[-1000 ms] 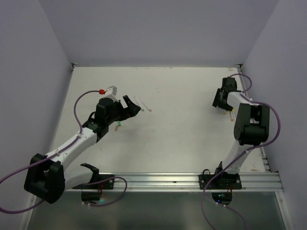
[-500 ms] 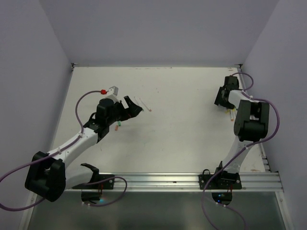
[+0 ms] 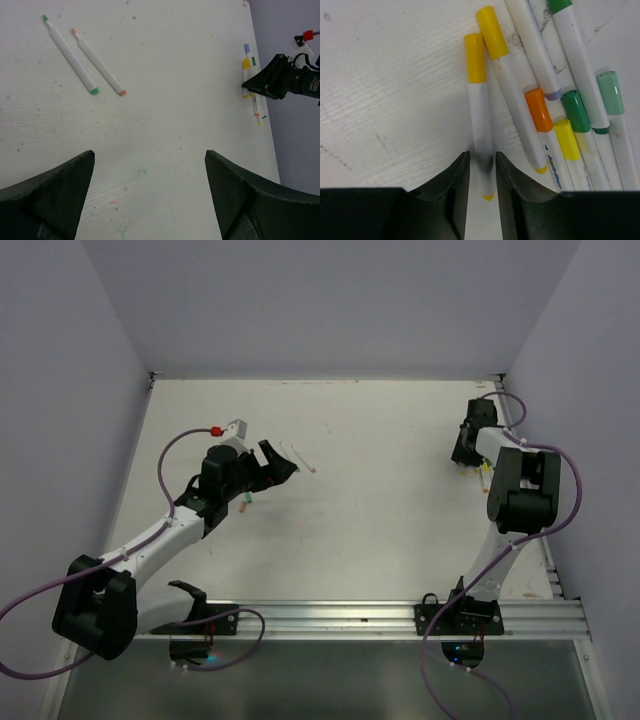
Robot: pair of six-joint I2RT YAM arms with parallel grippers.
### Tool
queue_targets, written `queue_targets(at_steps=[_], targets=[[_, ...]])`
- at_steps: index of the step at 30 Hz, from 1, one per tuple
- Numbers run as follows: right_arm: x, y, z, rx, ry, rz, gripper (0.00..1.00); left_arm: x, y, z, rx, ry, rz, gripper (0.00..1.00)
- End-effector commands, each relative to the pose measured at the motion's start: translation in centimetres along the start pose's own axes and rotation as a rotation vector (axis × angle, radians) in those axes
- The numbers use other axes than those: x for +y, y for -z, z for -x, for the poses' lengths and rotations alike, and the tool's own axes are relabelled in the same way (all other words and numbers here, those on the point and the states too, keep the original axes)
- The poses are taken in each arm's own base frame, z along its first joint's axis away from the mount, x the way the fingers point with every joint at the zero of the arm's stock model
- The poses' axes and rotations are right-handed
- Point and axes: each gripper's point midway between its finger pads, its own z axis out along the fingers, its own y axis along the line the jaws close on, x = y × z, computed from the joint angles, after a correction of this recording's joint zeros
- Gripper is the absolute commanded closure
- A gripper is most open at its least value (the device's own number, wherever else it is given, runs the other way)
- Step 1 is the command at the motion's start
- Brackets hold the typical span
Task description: Open the pen caps
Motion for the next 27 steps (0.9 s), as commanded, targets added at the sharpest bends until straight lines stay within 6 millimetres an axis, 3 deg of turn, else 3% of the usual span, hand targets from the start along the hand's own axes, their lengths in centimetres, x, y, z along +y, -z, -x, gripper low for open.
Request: queue_targets(at_steps=[1,3,6,8,13,14,16,17,19,21,27], targets=[[0.4,-0.2,-0.5,0.028,-0.004,0.025,0.71,-0.6,-0.1,0.1,0.001,-0.017,-0.024,0.07],[0.5,0.0,-0.9,0.042,-0.009,0.030,0.86,-0.9,0.0,-0.1,0.025,-0.012,-0.033,0.09],[0.8,0.2,-1.4,0.060,0.000,0.043,1.00,-1.2,0.2,-0.4,0.045,-0.003,-0.042,0.12],[1.5,0.7,-1.8,0.060,0.012,0.077,1.00,-1.5,0.5,-0.4,0.052,0.000,-0.052,0.14],[6.6,5.3,-1.0,-0.091,0.106,0.215,1.00,-1.9,1.4,0.5,0.031,-0.034,-0.046,0.18],[9.3,6.6,-1.5,-0.112,0.153,0.275,1.00,-1.9,1.5,1.0,0.020,-0.036,-0.044,0.18],[11.2,8.9,-2.0,-0.134,0.182,0.344,1.00,-1.7,1.7,1.2,0.023,-0.027,-0.047,0.18],[13.3,10.2,-2.8,-0.140,0.218,0.395,1.00,-1.7,1.7,1.1,0.032,-0.019,-0.053,0.18],[14.9,12.1,-4.1,-0.147,0.256,0.447,1.00,-2.1,1.9,0.7,0.059,-0.007,-0.091,0.18],[17.8,15.3,-5.6,-0.166,0.319,0.562,1.00,-2.7,2.2,-0.3,0.108,0.013,-0.160,0.18],[24.1,21.6,-12.6,-0.107,0.488,0.847,1.00,-2.2,2.1,-2.3,0.165,0.082,-0.196,0.19]])
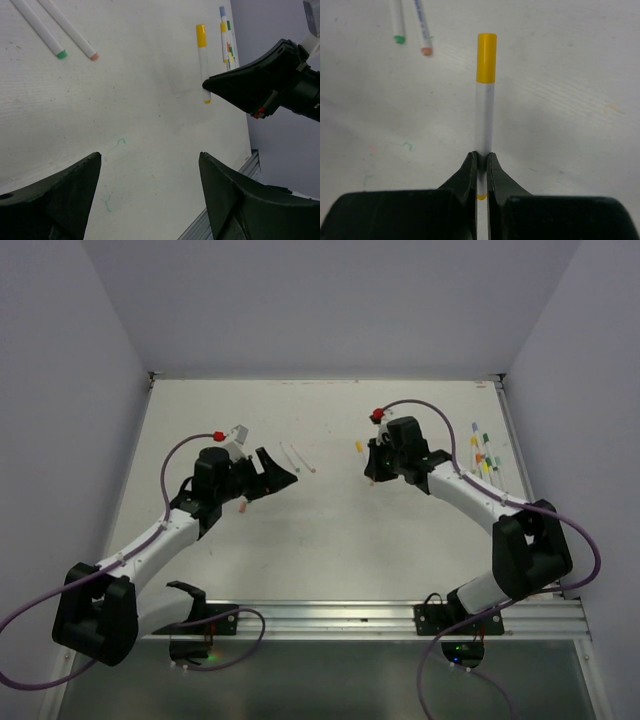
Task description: Open the pen caps
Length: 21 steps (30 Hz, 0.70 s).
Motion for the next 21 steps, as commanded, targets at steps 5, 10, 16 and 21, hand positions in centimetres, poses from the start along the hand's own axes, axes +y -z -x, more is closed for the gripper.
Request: queue_targets(at_steps=[5,10,16,21], targets=[[12.1,1.1,-1.5,0.018,0.104,0.348,1.00,-0.2,0.4,1.0,-0.023,0.016,-0.027,0.19],[16.2,2.4,-1.9,0.009,0.136,0.445,1.00,-0.4,0.6,2.5,-0.056,0.009,-0.038,0.20],[18.9,3.9,-2.2,-0.005,0.154,0.504,1.00,0.0,0.4,2.3,-0.045,0.010,-0.048,0.20],[20.7,4.3,-2.3,-0.008,0.152,0.541,1.00,0.3,0.2,1.7,-0.047,0.035,-0.064,0.22]])
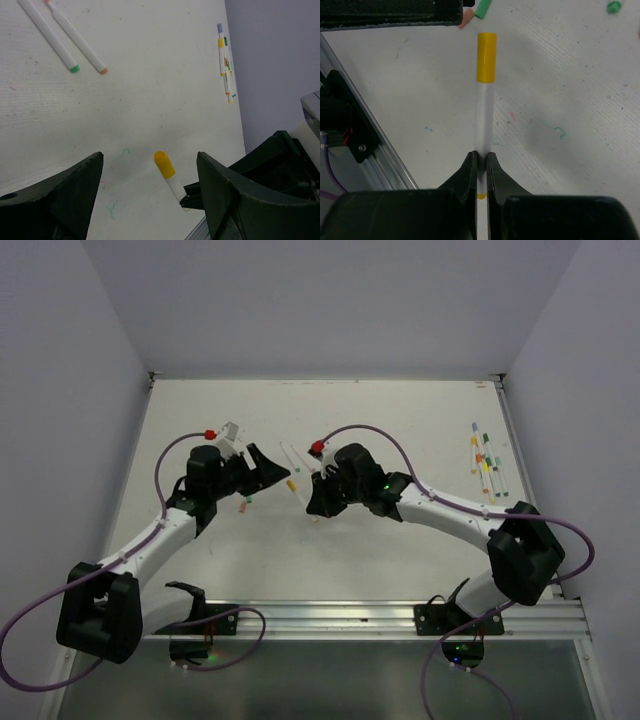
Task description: Open the pen caps
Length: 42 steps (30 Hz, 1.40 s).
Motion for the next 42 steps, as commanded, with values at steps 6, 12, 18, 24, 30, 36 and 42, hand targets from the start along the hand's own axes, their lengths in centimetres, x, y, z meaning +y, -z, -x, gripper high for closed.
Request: queue_targets(at_steps=[6,12,18,24,30,36,42], targets=[[4.2,0.0,4.2,-0.116,0.009,0.099,1.00,-0.8,-0.3,0.1,-0.012,0.014,-0.074,0.26],[5.0,-0.7,4.9,-0.123,0.008,0.106,1.00,-0.7,-0.2,-0.1,-0.015,0.014,-0.075,0.35],[4.8,-1.3,4.5,-0.115,-0.002,0.101,1.00,-0.6,0.0,-0.2,-0.021,0.016,-0.077,0.45],[4.7,-1.6,4.2,-0.115,-0.012,0.095,1.00,-0.5,0.0,-0.5,-0.015,0.024,-0.079,0.63],[4.9,-2.1,4.1,-0.111,-0.013,0.099,1.00,-0.8,0.2,-0.3,-0.022,0.021,-0.087,0.80],[5.4,-2.4,4.0,-0.109,0.011,0.102,0.84,-0.7,0.2,-0.5,-0.019,0.023,-0.084,1.00],[5.7,-3.2,4.4,-0.107,0.026,0.093,0.54,-1.2,0.4,-0.5,-0.018,0.030,-0.109,1.00]])
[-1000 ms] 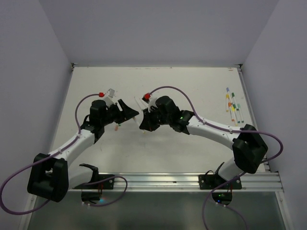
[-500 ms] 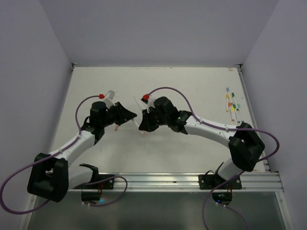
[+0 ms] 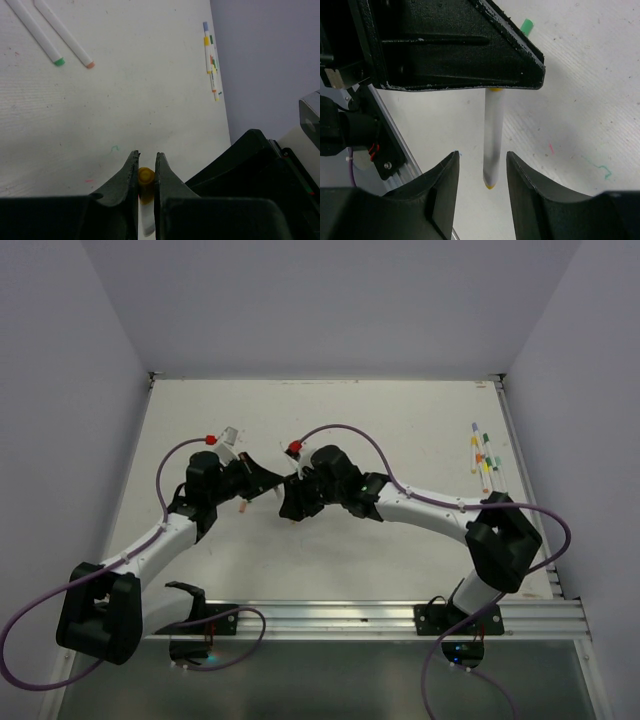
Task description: Open the pen caps
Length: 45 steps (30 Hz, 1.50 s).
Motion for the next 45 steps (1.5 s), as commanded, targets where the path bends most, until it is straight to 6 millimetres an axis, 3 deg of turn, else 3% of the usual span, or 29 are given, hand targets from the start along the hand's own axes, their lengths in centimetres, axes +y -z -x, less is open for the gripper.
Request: queue_targets(at_steps=[1,5,11,15,21,32,36,39,41,43,45], targets=[[1.3,-0.3,3.1,-0.088,0.028,0.020,0.53,-0.9,0.4,0.3,-0.014,-0.017,-0.045,1.00],[1.3,-1.0,3.4,-0.090,0.017,0.020,0.54,-1.4,0.6,0.3,-0.016,-0.014,-0.062,1.00],[1.5,-1.7,4.0,-0.130,0.000,0.026,0.63,-2.0,0.7,0.3,-0.017,0.008,-0.085,1.00],[1.1,-2.2,3.7,-0.130,-0.009,0.008,1.00,-2.4,0.6,0.4,-0.017,0.033,-0.110,1.00],[-0.5,-3.3,0.6,-0.037,0.024,-0.129,1.00,-1.0,0.1,1.2,-0.057,0.091,-0.032,1.00],[-1.0,-3.4,-6.5,0.067,0.122,-0.291,1.00,1.1,0.4,10.0,-0.276,-0.026,0.180,1.00],[-0.7,-3.2,-8.0,0.082,0.116,-0.277,1.00,0.1,1.3,13.0,-0.356,-0.043,0.182,1.00],[-0.6,-2.1,-7.0,0.046,0.116,-0.298,1.00,-0.2,1.8,13.7,-0.357,-0.069,0.207,1.00],[-1.7,-0.9,-5.7,0.027,0.157,-0.364,1.00,0.6,2.6,13.2,-0.349,-0.089,0.261,1.00],[-2.2,-0.1,-3.0,-0.013,0.167,-0.404,1.00,2.0,3.4,12.2,-0.338,-0.107,0.322,1.00],[-4.7,1.0,-0.5,-0.043,0.133,-0.455,1.00,4.1,4.9,10.6,-0.323,-0.116,0.415,1.00]])
